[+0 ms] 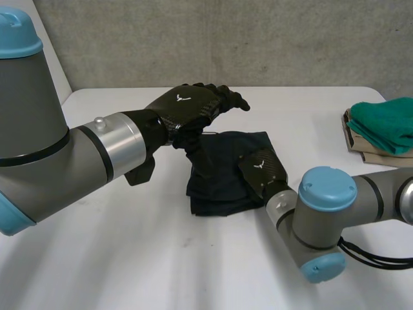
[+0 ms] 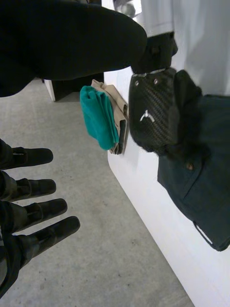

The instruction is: Fold the laundry.

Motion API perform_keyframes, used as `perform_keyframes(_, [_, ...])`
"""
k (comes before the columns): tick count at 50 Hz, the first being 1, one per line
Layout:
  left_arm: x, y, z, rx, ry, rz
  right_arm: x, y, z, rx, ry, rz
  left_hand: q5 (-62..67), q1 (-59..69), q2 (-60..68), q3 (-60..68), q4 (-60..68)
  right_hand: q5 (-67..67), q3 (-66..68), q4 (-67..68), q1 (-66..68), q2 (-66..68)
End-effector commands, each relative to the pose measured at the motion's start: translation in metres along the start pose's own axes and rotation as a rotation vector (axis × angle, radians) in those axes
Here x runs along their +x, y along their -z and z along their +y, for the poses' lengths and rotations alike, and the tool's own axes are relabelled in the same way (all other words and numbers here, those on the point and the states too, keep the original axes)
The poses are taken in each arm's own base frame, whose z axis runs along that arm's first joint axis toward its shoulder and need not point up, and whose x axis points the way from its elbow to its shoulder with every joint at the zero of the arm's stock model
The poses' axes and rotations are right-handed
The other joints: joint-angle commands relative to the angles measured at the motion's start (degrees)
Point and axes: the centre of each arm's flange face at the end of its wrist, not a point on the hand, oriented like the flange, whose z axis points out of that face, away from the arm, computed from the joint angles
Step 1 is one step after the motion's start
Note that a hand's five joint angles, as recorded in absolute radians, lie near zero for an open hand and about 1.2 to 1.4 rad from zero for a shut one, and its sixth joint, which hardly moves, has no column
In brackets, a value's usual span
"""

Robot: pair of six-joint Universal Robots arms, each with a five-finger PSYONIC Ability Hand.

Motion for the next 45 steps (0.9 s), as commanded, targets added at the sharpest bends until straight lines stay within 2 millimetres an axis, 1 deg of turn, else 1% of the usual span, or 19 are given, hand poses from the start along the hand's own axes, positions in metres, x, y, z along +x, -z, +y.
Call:
perform_keyframes(1, [-0.001, 0.000, 0.001, -0.001, 0.001, -0.004, 0.023, -0.015, -0.015, 0.042, 0.000, 0.056, 0.1, -1.4, -0.4, -0.8, -0.5, 26.0, 20.0, 19.6, 33.9, 19.2])
perform_keyframes(4, [-0.002, 0.000, 0.001, -0.002, 0.002, -0.004, 0.060, -0.022, -0.006, 0.012, -0.008, 0.113, 0.1, -1.4, -0.4, -0.8, -0.5, 26.0, 20.0, 19.6, 33.9, 19.2])
perform_keyframes(5, [-0.001, 0.000, 0.001, -0.002, 0.002, -0.004, 0.080, -0.025, -0.003, 0.008, -0.009, 0.137, 0.1, -1.4, -0.4, -0.8, -0.5, 26.0, 20.0, 19.6, 33.9, 19.2])
perform_keyframes(13, [-0.001, 0.000, 0.001, -0.002, 0.002, -0.002, 0.155, -0.035, 0.009, 0.114, 0.140, 0.060, -0.1, -1.6, -0.5, -1.0, -0.7, 26.0, 20.0, 19.6, 33.9, 19.2])
perform_keyframes(15, [-0.002, -0.001, 0.002, -0.004, 0.003, -0.005, 0.166, -0.036, 0.008, 0.147, 0.178, 0.044, -0.1, -1.6, -0.5, -1.0, -0.7, 26.0, 20.0, 19.6, 33.9, 19.2])
perform_keyframes(20, [-0.002, 0.000, 0.001, -0.003, 0.007, -0.004, 0.206, -0.048, -0.013, 0.240, 0.221, 0.100, -0.2, -1.7, -0.7, -1.2, -0.9, 26.0, 20.0, 19.6, 33.9, 19.2])
perform_keyframes(21, [-0.002, 0.000, 0.001, -0.003, 0.006, -0.004, 0.223, -0.052, -0.024, 0.276, 0.203, 0.142, -0.2, -1.7, -0.7, -1.2, -0.9, 26.0, 20.0, 19.6, 33.9, 19.2])
perform_keyframes(23, [-0.001, 0.000, 0.001, -0.002, 0.008, -0.002, 0.241, -0.055, -0.038, 0.324, 0.176, 0.183, -0.4, -1.9, -0.9, -1.3, -1.0, 26.0, 20.0, 19.6, 33.9, 19.2])
perform_keyframes(24, [-0.001, 0.000, 0.002, -0.003, 0.008, -0.002, 0.260, -0.058, -0.052, 0.380, 0.147, 0.226, -0.4, -1.9, -0.9, -1.3, -1.0, 26.0, 20.0, 19.6, 33.9, 19.2])
perform_keyframes(27, [-0.001, -0.001, 0.001, 0.003, 0.005, -0.001, 0.287, -0.062, -0.067, 0.470, 0.116, 0.291, -0.4, -1.9, -0.9, -1.3, -1.0, 26.0, 20.0, 19.6, 33.9, 19.2])
perform_keyframes(28, [-0.001, -0.001, 0.001, 0.005, 0.004, -0.003, 0.305, -0.063, -0.076, 0.525, 0.111, 0.334, -0.4, -1.9, -0.9, -1.3, -1.0, 26.0, 20.0, 19.6, 33.9, 19.2])
perform_keyframes(30, [-0.001, -0.001, 0.001, 0.006, 0.003, -0.003, 0.323, -0.062, -0.084, 0.570, 0.103, 0.370, -0.4, -1.9, -0.9, -1.3, -1.0, 26.0, 20.0, 19.6, 33.9, 19.2])
perform_keyframes(31, [-0.001, -0.001, 0.001, 0.006, 0.003, -0.003, 0.340, -0.060, -0.087, 0.598, 0.105, 0.404, -0.4, -1.9, -0.9, -1.3, -1.0, 26.0, 20.0, 19.6, 33.9, 19.2])
perform_keyframes(33, [-0.001, -0.001, 0.001, 0.006, 0.005, -0.005, 0.354, -0.058, -0.087, 0.614, 0.111, 0.432, -0.4, -1.9, -0.9, -1.3, -1.0, 26.0, 20.0, 19.6, 33.9, 19.2])
perform_keyframes(38, [-0.002, -0.002, 0.004, -0.001, 0.009, -0.004, 0.387, -0.056, -0.063, 0.598, 0.131, 0.470, -0.4, -1.9, -0.9, -1.3, -1.0, 26.0, 20.0, 19.6, 33.9, 19.2])
perform_keyframes(41, [-0.002, -0.002, 0.005, -0.003, 0.012, -0.004, 0.403, -0.053, -0.027, 0.533, 0.123, 0.454, -0.4, -1.9, -0.9, -1.3, -1.0, 26.0, 20.0, 19.6, 33.9, 19.2])
perform_keyframes(42, [-0.002, -0.002, 0.006, -0.003, 0.012, -0.004, 0.408, -0.053, -0.004, 0.495, 0.117, 0.426, -0.4, -1.9, -0.9, -1.3, -1.0, 26.0, 20.0, 19.6, 33.9, 19.2])
perform_keyframes(44, [-0.003, -0.003, 0.007, 0.003, 0.010, -0.006, 0.408, -0.053, 0.026, 0.449, 0.105, 0.372, -0.4, -1.9, -0.9, -1.3, -1.0, 26.0, 20.0, 19.6, 33.9, 19.2])
perform_keyframes(45, [-0.002, -0.004, 0.008, 0.003, 0.010, -0.004, 0.408, -0.053, 0.033, 0.439, 0.102, 0.352, -0.4, -1.9, -0.9, -1.3, -1.0, 26.0, 20.0, 19.6, 33.9, 19.2])
